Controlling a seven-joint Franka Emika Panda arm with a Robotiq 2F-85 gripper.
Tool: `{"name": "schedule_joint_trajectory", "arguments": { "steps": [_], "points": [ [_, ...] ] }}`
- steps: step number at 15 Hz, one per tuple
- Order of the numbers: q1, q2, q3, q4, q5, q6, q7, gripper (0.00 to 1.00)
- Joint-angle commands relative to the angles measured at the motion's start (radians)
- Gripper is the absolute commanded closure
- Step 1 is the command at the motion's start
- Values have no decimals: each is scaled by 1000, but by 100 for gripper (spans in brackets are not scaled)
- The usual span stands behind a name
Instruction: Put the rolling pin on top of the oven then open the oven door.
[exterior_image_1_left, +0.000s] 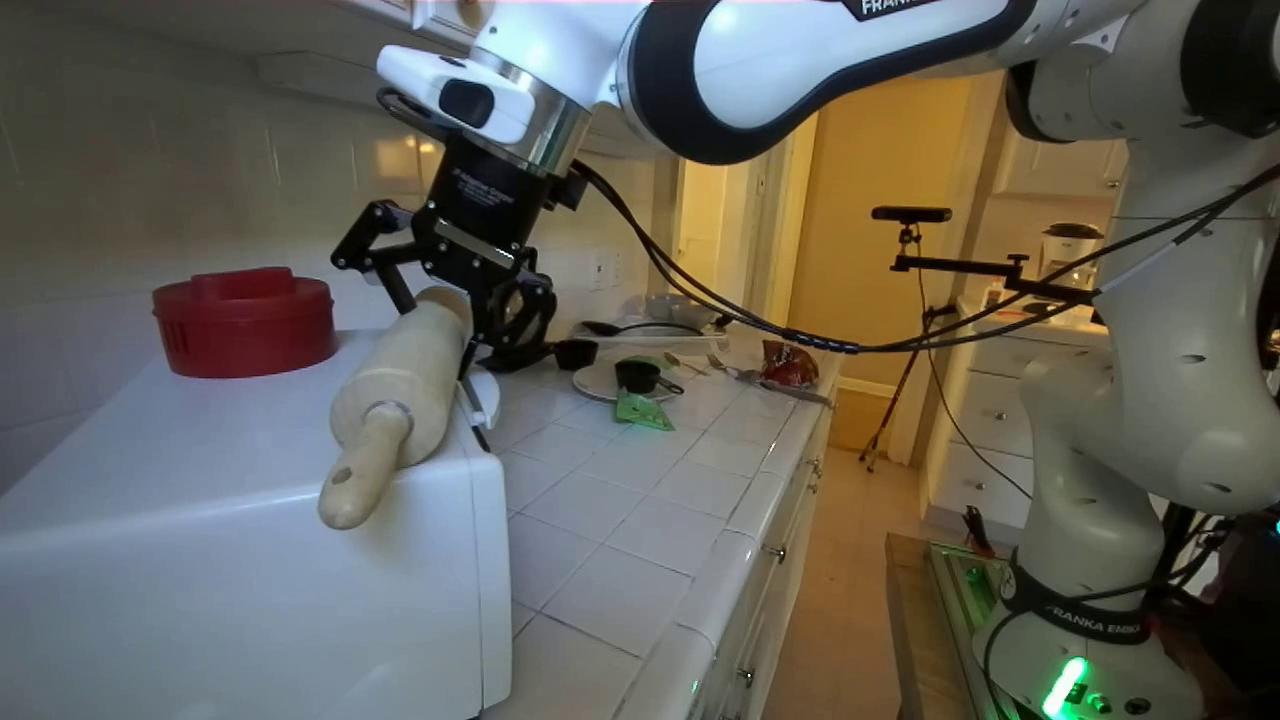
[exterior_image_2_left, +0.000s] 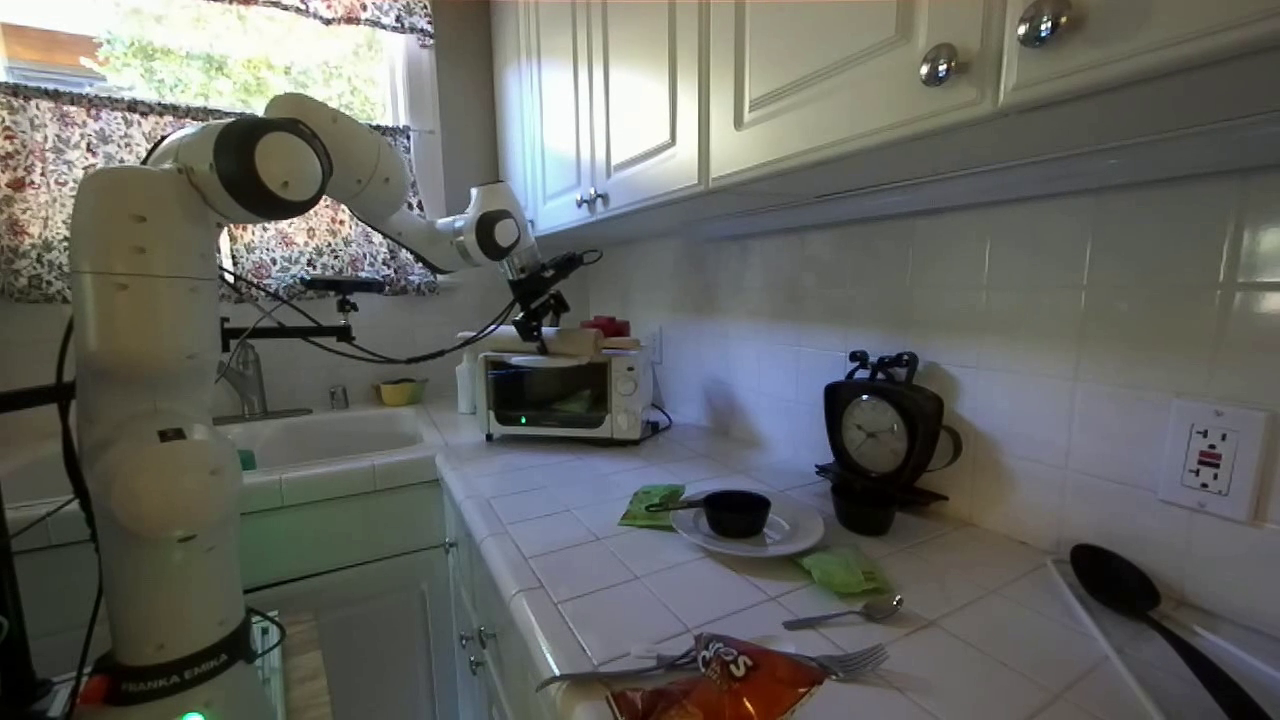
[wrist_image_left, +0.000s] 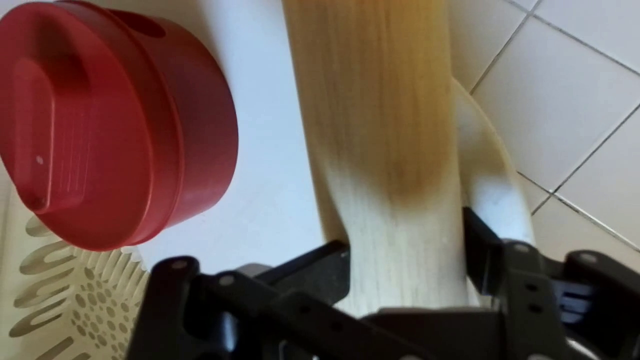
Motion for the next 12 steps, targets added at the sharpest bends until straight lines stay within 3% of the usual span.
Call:
{"name": "schedule_joint_trajectory", "arguments": {
  "steps": [1,12],
  "points": [
    [0,57,3,91,-31,-11,32,60],
    [17,179,4,248,-64,-26,49,60]
  ]
}}
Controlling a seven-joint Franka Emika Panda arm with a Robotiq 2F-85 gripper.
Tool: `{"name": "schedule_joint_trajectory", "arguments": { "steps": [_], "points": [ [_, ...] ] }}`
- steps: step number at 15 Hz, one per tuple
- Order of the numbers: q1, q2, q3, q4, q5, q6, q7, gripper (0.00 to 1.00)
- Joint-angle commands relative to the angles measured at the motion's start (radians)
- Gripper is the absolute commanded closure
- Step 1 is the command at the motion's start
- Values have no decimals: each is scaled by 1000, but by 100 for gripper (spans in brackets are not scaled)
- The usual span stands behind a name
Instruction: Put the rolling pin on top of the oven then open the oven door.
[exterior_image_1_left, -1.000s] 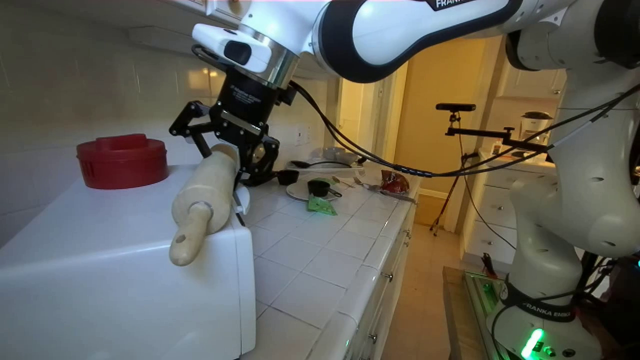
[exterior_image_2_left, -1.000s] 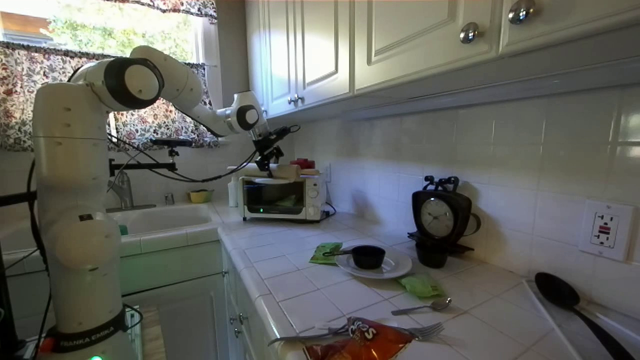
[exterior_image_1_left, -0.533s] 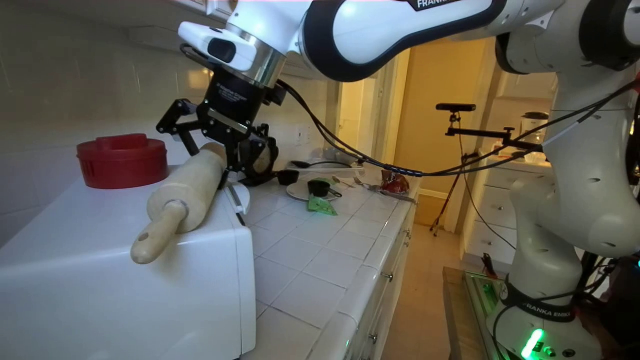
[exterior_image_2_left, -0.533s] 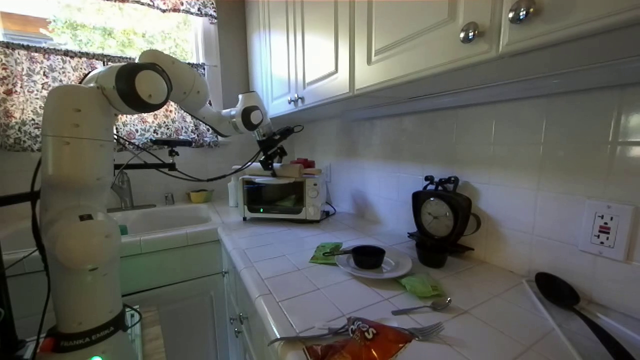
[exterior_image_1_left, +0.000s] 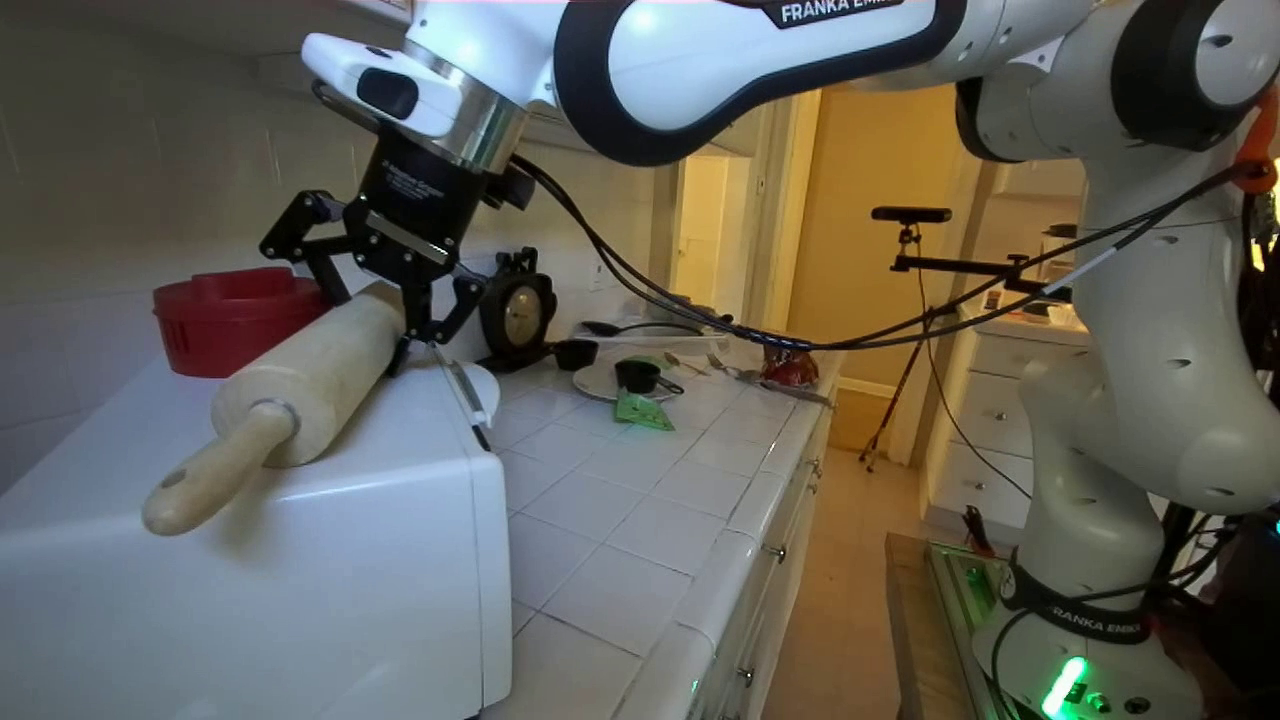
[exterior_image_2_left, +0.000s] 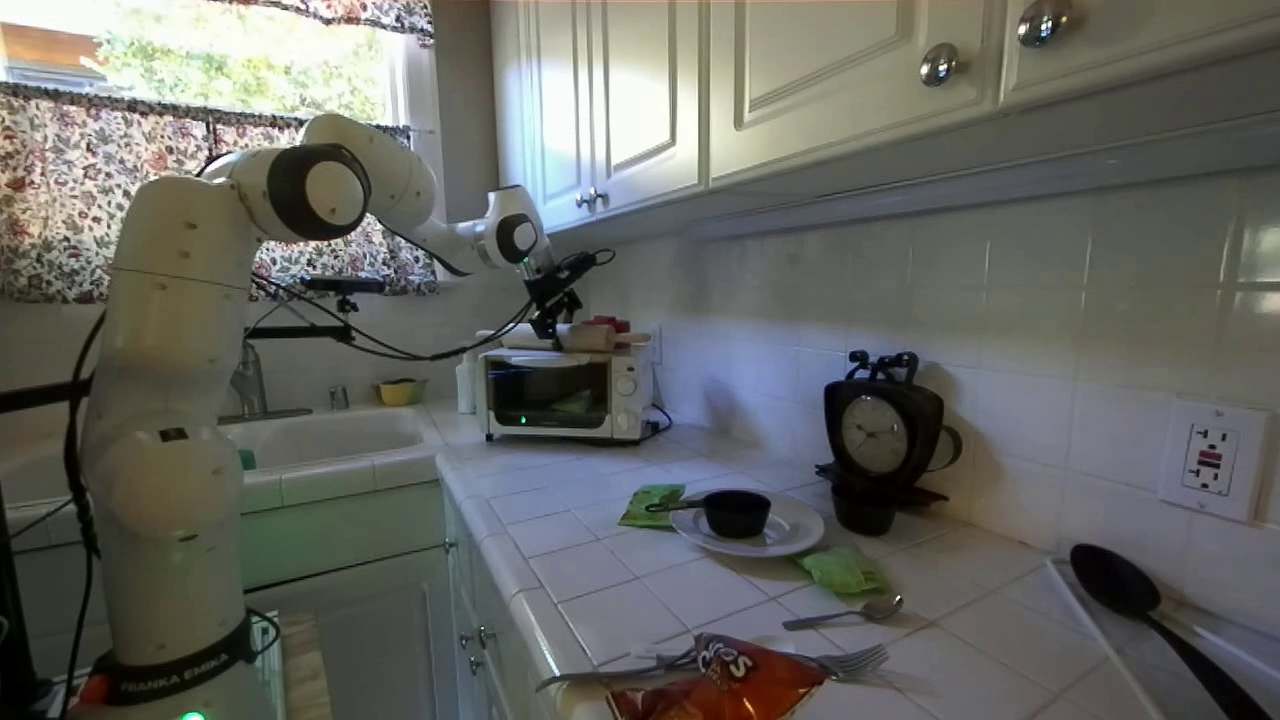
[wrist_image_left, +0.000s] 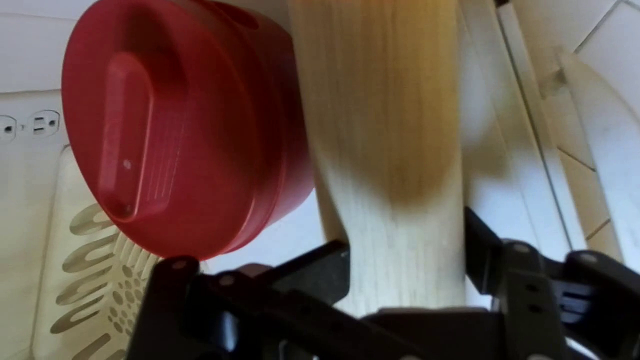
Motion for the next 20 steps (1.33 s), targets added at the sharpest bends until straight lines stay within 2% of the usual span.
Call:
{"name": "schedule_joint_trajectory", "arguments": {
  "steps": [1,10,12,13,16,20],
  "points": [
    [8,41,2,78,-33,-28,33,60],
    [7,40,4,87,-22,-54,51,60],
    [8,41,4,90,-22,-61,56,50],
    [9,41,4,92,-23,-66,59,42],
    [10,40,5,95,-24,-76,63,43],
    [12,39,7,94,-26,-79,66,37]
  ]
}}
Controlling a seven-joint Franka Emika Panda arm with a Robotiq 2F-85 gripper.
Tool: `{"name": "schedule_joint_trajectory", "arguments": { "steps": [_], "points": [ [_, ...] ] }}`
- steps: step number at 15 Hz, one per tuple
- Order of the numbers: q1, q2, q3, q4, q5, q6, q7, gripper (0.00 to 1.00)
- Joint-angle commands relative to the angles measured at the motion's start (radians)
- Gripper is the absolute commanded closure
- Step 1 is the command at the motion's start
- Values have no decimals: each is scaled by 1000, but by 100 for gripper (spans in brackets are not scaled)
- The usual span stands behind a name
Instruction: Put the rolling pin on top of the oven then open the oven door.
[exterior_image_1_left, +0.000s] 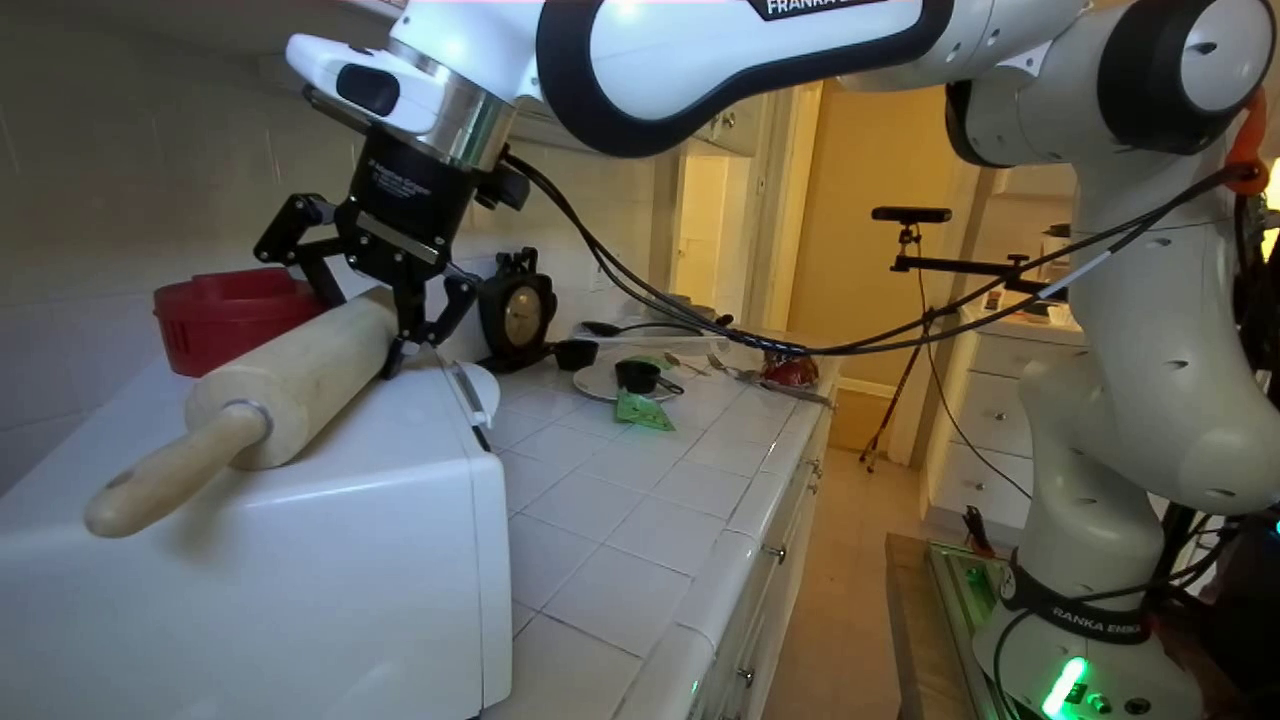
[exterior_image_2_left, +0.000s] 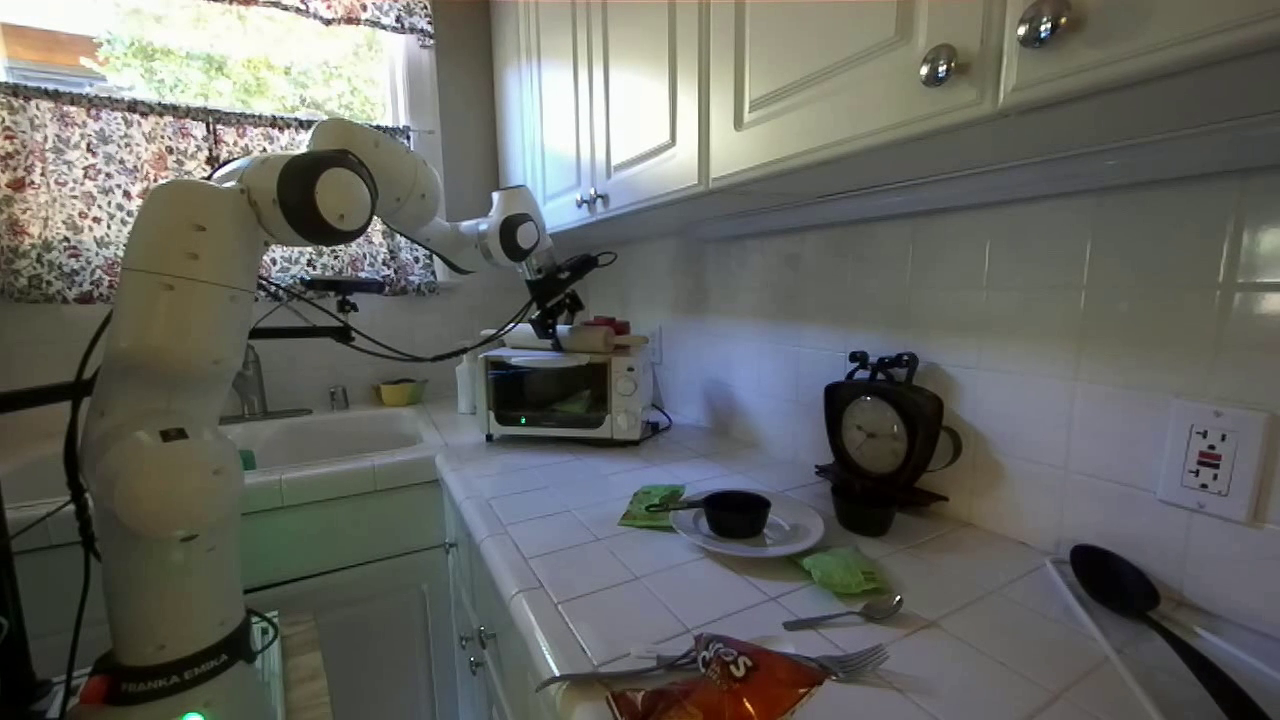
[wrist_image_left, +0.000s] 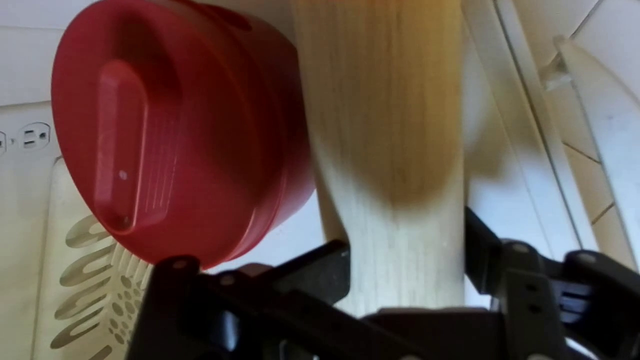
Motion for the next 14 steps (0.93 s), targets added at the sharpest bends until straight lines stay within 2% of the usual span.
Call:
{"name": "schedule_joint_trajectory", "arguments": {
  "steps": [1,2,5,6,9,10,11,12,13,14],
  "points": [
    [8,12,5,46,-26,-30,29,36],
    [10,12,5,46,-28,-29,30,30],
    [13,14,7,59,-30,-29,35,22],
    [14,15,8,65,-31,-28,36,15],
    [17,15,8,68,-31,-25,40,20],
    [18,16,8,70,-31,-24,42,44],
    [19,17,8,70,-32,-24,43,44],
    [19,17,8,69,-32,-23,44,50],
    [21,17,8,70,-32,-24,45,49],
    [21,16,8,72,-32,-22,46,41]
  ]
}}
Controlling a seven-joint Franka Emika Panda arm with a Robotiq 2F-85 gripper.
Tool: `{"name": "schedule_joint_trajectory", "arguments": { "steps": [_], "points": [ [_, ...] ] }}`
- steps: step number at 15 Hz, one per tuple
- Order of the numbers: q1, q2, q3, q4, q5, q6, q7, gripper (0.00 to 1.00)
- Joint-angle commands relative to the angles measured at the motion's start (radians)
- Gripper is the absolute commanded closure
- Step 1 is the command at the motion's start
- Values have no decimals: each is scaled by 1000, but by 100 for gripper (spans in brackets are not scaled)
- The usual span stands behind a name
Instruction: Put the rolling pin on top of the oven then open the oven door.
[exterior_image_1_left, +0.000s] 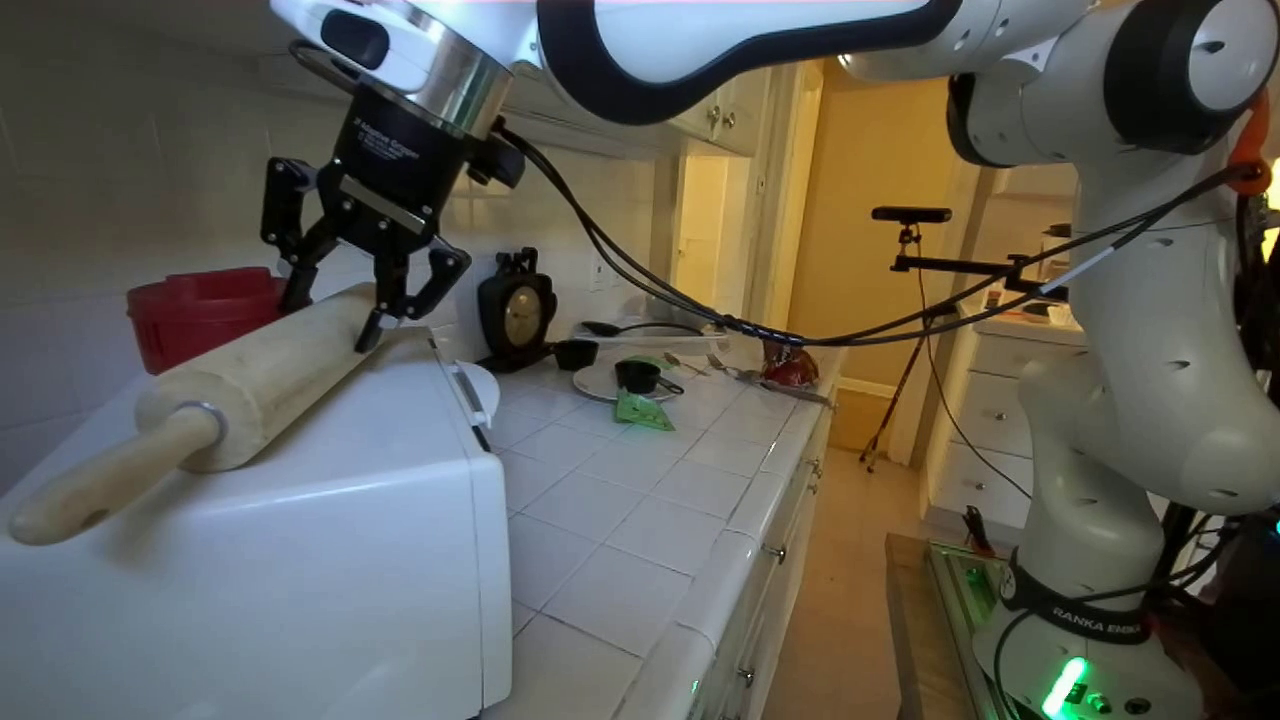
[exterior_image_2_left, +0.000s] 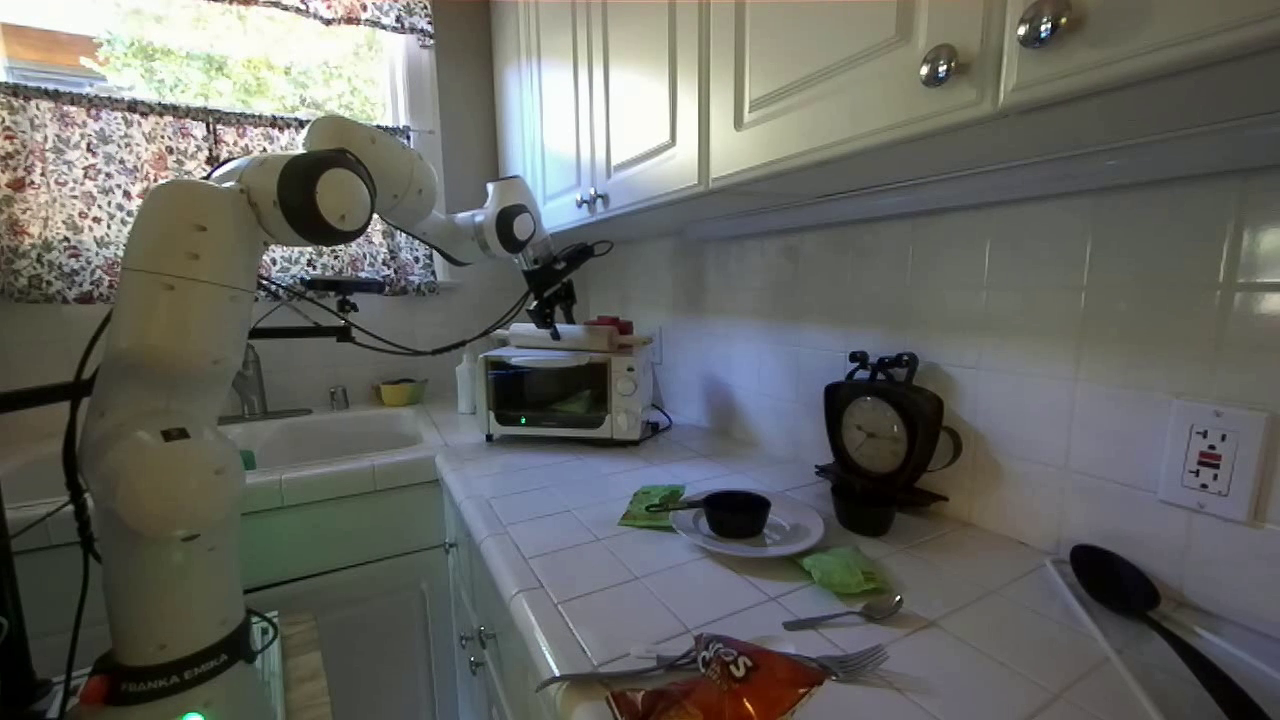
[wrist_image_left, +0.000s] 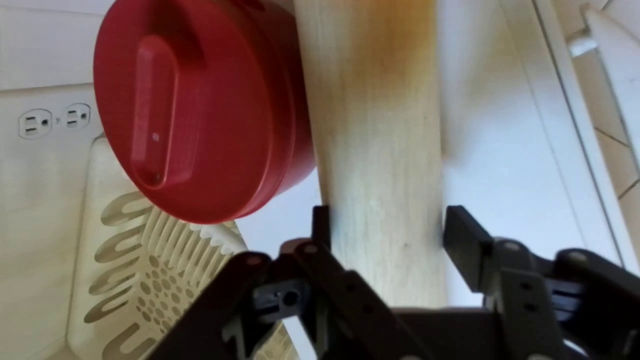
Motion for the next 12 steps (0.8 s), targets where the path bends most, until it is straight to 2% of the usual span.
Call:
{"name": "schedule_joint_trajectory", "arguments": {
  "steps": [1,5,7,12],
  "points": [
    [9,17,3,32,-32,-22,32,33],
    [12,16,4,32,-33,-22,34,14],
    [13,13,5,28,-33,-20,34,13],
    [16,-2,8,14,-31,-12,31,20]
  ]
}}
